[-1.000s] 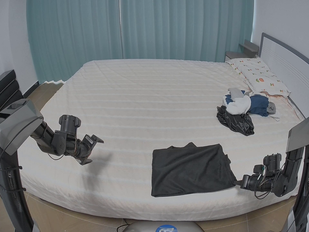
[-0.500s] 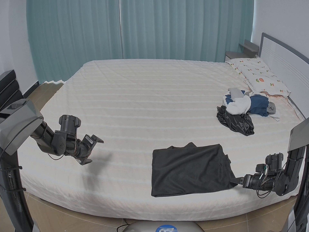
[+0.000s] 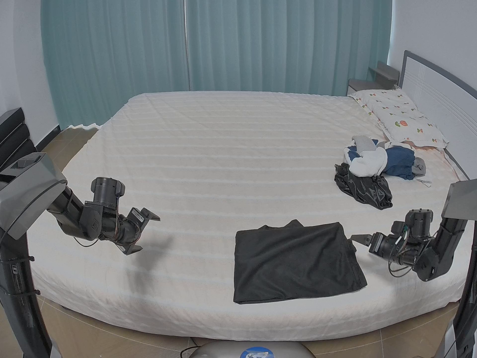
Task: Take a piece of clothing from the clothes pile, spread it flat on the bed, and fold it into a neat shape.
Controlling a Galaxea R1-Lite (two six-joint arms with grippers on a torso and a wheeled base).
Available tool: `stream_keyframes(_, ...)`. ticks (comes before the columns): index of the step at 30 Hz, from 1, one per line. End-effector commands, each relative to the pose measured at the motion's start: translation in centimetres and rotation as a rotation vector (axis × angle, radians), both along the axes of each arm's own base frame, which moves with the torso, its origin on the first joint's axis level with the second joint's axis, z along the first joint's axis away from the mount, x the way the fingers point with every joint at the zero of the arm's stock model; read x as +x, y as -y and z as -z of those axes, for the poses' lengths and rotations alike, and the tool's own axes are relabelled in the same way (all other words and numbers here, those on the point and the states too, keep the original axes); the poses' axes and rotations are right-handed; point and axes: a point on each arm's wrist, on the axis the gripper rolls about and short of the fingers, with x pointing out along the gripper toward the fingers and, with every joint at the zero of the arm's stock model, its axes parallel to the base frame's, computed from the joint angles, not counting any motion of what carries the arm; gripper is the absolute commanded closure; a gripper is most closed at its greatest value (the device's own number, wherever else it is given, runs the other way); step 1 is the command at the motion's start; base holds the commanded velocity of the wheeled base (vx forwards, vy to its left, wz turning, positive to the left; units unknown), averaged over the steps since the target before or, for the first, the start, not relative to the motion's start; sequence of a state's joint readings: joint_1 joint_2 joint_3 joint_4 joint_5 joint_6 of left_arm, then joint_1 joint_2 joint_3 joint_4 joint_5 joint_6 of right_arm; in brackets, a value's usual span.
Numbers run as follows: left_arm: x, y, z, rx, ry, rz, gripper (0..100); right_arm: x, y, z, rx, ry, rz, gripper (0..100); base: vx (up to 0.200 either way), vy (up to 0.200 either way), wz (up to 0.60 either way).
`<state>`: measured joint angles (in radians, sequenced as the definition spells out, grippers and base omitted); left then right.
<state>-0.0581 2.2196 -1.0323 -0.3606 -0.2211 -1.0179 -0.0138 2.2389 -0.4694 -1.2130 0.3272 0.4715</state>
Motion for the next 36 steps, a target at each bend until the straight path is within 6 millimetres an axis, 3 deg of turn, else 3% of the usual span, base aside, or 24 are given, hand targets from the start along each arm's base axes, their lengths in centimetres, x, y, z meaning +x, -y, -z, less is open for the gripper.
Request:
stream_keyframes(1, 0.0, 0.0, 0.0, 0.0, -0.002, 0.0, 0, 7.7, -2.8, 2.1, 0.094, -0.027, 0.002, 0, 0.0, 0.0, 0.0)
stream_keyframes(2, 0.0, 0.0, 0.0, 0.0, -0.002, 0.0, 0, 7.7, -2.8, 2.1, 0.094, -0.027, 0.002, 0, 0.0, 0.0, 0.0)
stream_keyframes(3, -0.1, 0.0, -0.1, -0.003, -0.002, -0.004, 0, 9.8, -2.9, 2.4, 0.149, -0.028, 0.031, 0, 0.0, 0.0, 0.0)
stream_keyframes(5, 0.0, 0.0, 0.0, -0.002, -0.003, -0.003, 0, 11.0, -2.7, 2.9, 0.241, -0.047, 0.081, 0, 0.0, 0.0, 0.0)
stream_keyframes(8, 0.0, 0.0, 0.0, 0.0, -0.002, 0.0, 0, 12.1, -2.8, 4.4, 0.274, -0.065, 0.113, 0, 0.0, 0.0, 0.0)
stream_keyframes(23, 0.0, 0.0, 0.1, 0.001, -0.002, 0.001, 0, 13.0, -2.9, 4.9, 0.267, -0.052, 0.111, 0, 0.0, 0.0, 0.0)
stream_keyframes(24, 0.0, 0.0, 0.1, 0.001, -0.002, 0.001, 0, 13.1, -2.8, 4.9, 0.265, -0.048, 0.116, 100, 0.0, 0.0, 0.0)
stream_keyframes(36, 0.0, 0.0, 0.1, 0.002, 0.0, 0.002, 0, 13.3, -2.2, 4.4, 0.272, -0.014, 0.158, 100, 0.0, 0.0, 0.0)
